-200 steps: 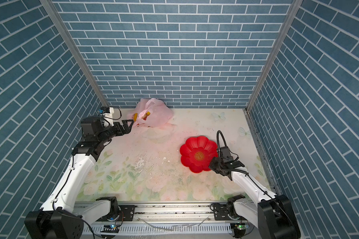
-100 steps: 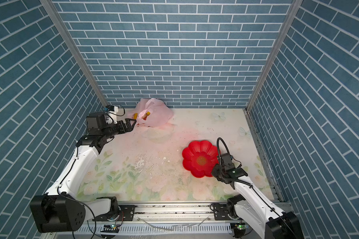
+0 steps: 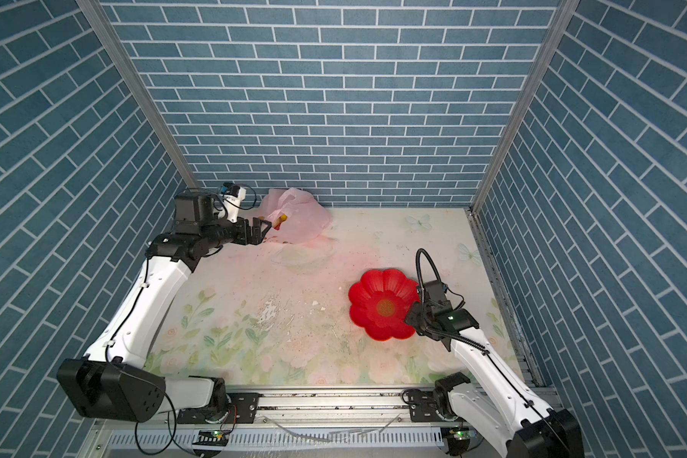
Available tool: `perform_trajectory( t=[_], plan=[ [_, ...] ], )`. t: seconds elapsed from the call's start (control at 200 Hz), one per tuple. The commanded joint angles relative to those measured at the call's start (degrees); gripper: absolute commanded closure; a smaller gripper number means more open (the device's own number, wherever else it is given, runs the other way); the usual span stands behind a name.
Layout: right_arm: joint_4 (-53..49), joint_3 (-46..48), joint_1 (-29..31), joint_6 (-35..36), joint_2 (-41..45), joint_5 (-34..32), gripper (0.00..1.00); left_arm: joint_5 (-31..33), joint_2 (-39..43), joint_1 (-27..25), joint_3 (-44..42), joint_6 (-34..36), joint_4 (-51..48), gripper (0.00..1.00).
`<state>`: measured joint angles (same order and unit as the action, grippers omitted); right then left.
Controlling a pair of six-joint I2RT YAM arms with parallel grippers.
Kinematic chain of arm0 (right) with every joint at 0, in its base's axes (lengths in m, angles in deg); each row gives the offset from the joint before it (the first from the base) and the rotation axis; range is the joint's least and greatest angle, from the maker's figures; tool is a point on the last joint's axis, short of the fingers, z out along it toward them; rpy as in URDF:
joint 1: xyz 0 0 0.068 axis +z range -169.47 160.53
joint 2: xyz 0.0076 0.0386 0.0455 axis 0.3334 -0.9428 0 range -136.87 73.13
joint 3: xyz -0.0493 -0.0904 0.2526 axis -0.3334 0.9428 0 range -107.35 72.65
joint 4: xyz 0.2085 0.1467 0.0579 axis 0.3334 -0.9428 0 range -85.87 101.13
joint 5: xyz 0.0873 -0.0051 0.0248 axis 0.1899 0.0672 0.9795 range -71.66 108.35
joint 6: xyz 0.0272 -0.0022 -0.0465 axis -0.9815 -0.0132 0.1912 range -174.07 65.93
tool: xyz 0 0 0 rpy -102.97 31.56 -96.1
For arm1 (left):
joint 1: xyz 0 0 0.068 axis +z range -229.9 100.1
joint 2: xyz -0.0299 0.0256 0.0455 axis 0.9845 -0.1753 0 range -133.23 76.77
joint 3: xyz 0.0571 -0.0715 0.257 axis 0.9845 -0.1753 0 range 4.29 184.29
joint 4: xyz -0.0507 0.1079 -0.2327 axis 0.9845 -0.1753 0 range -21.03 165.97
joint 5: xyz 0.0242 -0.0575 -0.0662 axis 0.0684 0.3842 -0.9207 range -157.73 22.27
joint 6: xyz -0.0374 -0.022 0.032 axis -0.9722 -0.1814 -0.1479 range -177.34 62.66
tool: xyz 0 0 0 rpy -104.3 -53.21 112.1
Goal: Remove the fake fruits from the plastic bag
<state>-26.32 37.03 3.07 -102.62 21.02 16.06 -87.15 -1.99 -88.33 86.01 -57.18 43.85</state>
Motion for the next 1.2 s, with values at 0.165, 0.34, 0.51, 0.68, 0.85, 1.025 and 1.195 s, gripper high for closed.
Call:
perform_trajectory(
  t=[0.165, 0.34, 0.51, 0.68, 0.85, 1.025, 1.195],
  plan=[
    [-8.78, -8.61, -0.44, 6.78, -1.53, -7.12, 0.41, 16.78, -9.67, -7.34, 7.29, 6.11, -7.30, 0.22],
    [-8.04, -11.33, -1.32, 8.40, -2.38, -6.47, 0.41, 22.68, -13.32, -7.72, 7.83, 5.58, -4.35, 0.38],
    [-6.95, -13.13, -1.62, 9.51, -3.86, -5.20, 0.41, 26.20, -15.08, -7.80, 6.65, 4.98, 0.76, 0.43],
    [-5.64, -14.49, -1.72, 9.95, -5.85, -4.01, 0.41, 25.58, -16.93, -7.72, 7.16, 3.64, 2.23, 0.74],
    [-3.72, -17.90, -1.71, 11.83, -8.97, -3.02, 0.41, 22.62, -16.45, -7.75, 9.14, 0.13, -0.08, 0.98],
    [-1.70, -24.58, -1.80, 16.07, -16.22, -0.36, 0.42, 15.99, -13.30, -7.74, 9.87, -5.61, -3.78, 1.00],
    [1.10, -30.29, -1.76, 19.25, -23.53, 3.17, 0.43, 9.70, -9.93, -8.11, 7.56, -12.33, -5.37, 1.00]
  ],
)
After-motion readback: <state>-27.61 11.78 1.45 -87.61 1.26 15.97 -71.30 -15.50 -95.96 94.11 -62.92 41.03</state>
